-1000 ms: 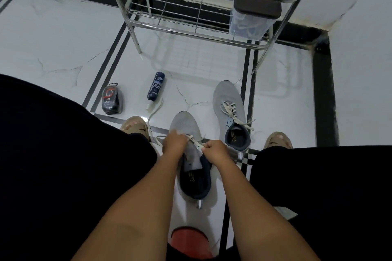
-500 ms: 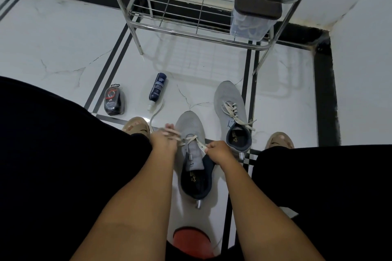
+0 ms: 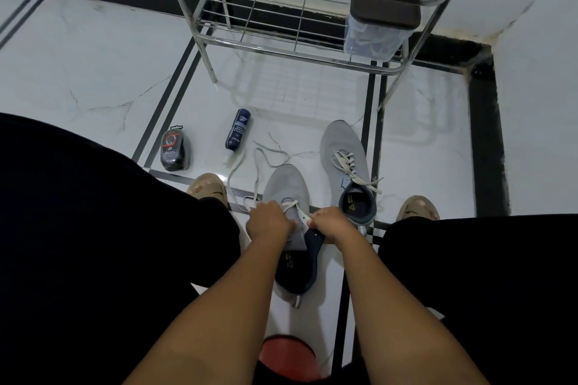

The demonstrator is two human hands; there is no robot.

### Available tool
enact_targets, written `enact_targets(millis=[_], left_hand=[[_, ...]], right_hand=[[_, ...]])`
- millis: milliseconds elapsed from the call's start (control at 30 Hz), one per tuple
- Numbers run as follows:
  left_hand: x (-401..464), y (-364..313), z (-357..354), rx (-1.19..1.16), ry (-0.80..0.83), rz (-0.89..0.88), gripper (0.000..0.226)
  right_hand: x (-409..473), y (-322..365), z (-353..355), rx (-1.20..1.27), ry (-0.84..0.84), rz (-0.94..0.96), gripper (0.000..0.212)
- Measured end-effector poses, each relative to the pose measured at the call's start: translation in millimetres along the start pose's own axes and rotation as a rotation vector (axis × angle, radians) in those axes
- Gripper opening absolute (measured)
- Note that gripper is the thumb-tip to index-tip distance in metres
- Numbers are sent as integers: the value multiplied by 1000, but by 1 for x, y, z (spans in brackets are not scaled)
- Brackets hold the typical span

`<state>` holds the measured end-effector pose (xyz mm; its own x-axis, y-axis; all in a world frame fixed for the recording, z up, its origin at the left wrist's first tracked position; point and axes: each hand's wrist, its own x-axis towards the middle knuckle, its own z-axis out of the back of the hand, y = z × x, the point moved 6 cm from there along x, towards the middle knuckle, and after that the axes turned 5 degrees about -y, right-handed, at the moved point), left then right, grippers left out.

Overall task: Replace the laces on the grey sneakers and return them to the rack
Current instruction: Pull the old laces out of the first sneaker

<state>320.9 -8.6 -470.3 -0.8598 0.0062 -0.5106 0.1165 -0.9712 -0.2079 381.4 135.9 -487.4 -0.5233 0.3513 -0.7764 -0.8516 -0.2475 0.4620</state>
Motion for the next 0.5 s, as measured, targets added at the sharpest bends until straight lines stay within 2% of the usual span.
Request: enact_targets(millis=[67, 133, 200, 267, 367, 433, 500], left_hand=[[6, 7, -8, -68, 50, 18, 25], [10, 19, -8, -172, 60, 102, 26], [15, 27, -12, -259, 137, 145, 30], [18, 28, -13, -316, 167, 144, 29], [18, 29, -16, -367, 174, 171, 28], [18, 28, -19, -403, 177, 179, 28], [18, 32, -20, -438, 169, 220, 28]], right_hand=[[-1, 1, -1, -29, 26, -2, 14], [-2, 2, -1, -58, 53, -5, 9], [-3, 6, -2, -157, 43, 29, 11], [-6, 19, -3, -297, -48, 134, 23], [-13, 44, -18, -496, -147, 398, 43], [-13, 50, -28, -664, -186, 503, 41], [-9, 52, -36, -788, -191, 592, 25]])
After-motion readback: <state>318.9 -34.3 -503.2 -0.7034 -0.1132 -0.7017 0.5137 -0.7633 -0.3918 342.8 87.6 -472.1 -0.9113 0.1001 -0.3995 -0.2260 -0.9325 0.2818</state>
